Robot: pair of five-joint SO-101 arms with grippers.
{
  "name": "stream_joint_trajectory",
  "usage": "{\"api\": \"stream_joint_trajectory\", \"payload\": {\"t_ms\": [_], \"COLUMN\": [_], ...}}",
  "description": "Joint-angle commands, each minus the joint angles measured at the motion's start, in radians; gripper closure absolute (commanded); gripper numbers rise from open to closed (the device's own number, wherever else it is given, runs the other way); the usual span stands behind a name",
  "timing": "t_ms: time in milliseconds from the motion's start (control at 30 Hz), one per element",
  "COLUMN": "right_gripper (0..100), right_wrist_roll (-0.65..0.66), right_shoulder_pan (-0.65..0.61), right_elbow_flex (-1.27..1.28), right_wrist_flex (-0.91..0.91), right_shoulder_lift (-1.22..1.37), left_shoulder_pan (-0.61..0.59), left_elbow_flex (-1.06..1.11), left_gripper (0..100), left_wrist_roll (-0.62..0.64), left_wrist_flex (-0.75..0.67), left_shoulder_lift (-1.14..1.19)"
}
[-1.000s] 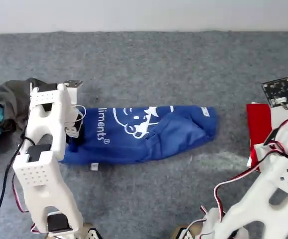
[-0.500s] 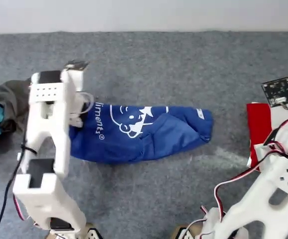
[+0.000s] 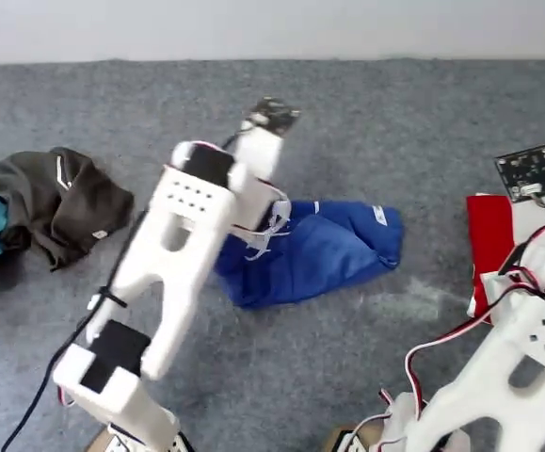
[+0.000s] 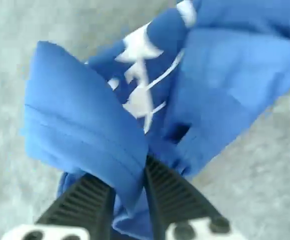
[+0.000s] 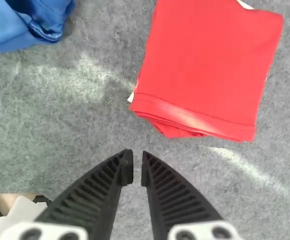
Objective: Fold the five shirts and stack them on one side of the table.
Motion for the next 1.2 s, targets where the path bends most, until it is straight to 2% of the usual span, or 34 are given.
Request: {"api": "stream_joint_trajectory", "payload": {"t_ms": [0, 233, 433, 667, 800, 1000, 1167], "right_gripper": [95.7, 95.7, 95.7, 95.7, 95.7, 95.7, 95.8], "right_wrist_roll": [-0.003, -0.003, -0.008, -0.008, -0.008, -0.008, -0.008], "right_shoulder_pan": [0.012, 0.012, 0.012, 0.012, 0.012, 0.012, 0.012], "right_elbow_flex": [-0.003, -0.003, -0.003, -0.002, -0.002, -0.003, -0.003], "right_wrist_flex": [-0.012, -0.008, -0.007, -0.005, -0.004, 0.033, 0.039], "right_shoulder_lift": [-0.019, -0.019, -0.019, -0.019, -0.019, -0.019, -0.019], "left_shoulder_pan": [0.08, 0.201, 0.23, 0.275, 0.296, 0.21, 0.112], "left_elbow_flex": [-0.091, -0.384, -0.653, -0.911, -1.013, -1.0, -0.792], "left_gripper": [99, 99, 98, 84, 81, 81, 81], "left_wrist_roll": [0.009, 0.011, 0.011, 0.011, 0.011, 0.011, 0.006], "left_wrist_flex": [-0.051, 0.026, 0.12, 0.229, 0.247, 0.25, 0.25], "left_shoulder_lift": [0.034, 0.235, 0.416, 0.6, 0.654, 0.586, 0.422]}}
